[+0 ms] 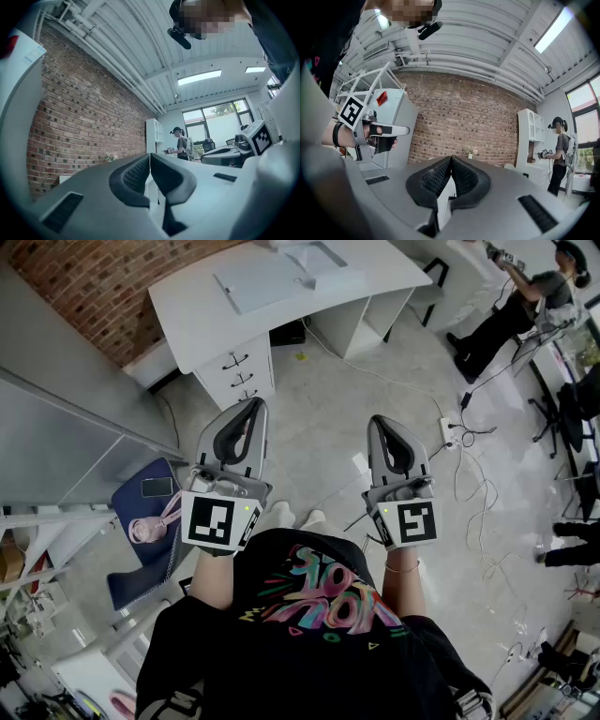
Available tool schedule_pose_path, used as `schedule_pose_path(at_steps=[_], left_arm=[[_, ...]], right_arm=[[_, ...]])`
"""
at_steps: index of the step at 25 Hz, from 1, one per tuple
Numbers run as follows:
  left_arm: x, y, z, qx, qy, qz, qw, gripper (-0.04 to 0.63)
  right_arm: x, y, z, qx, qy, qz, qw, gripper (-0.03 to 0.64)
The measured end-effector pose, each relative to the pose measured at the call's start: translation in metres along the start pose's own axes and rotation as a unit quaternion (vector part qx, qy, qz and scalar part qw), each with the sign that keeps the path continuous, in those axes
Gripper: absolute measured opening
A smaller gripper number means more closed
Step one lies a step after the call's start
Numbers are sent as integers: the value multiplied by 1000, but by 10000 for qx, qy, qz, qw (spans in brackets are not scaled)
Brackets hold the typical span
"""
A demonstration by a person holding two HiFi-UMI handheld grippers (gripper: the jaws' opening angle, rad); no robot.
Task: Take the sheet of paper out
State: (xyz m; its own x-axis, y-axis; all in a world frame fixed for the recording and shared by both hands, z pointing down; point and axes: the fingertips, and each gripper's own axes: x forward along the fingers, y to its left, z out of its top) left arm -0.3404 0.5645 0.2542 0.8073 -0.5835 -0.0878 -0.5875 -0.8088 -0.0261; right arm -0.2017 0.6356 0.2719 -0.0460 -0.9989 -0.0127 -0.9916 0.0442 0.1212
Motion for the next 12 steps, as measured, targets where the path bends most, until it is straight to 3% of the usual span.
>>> schedule_pose_path(at_steps=[12], left_arm=[[6,20,4,1,-88,-23,10000,28]], right_arm=[[20,10,8,28,-89,-15,10000,20]])
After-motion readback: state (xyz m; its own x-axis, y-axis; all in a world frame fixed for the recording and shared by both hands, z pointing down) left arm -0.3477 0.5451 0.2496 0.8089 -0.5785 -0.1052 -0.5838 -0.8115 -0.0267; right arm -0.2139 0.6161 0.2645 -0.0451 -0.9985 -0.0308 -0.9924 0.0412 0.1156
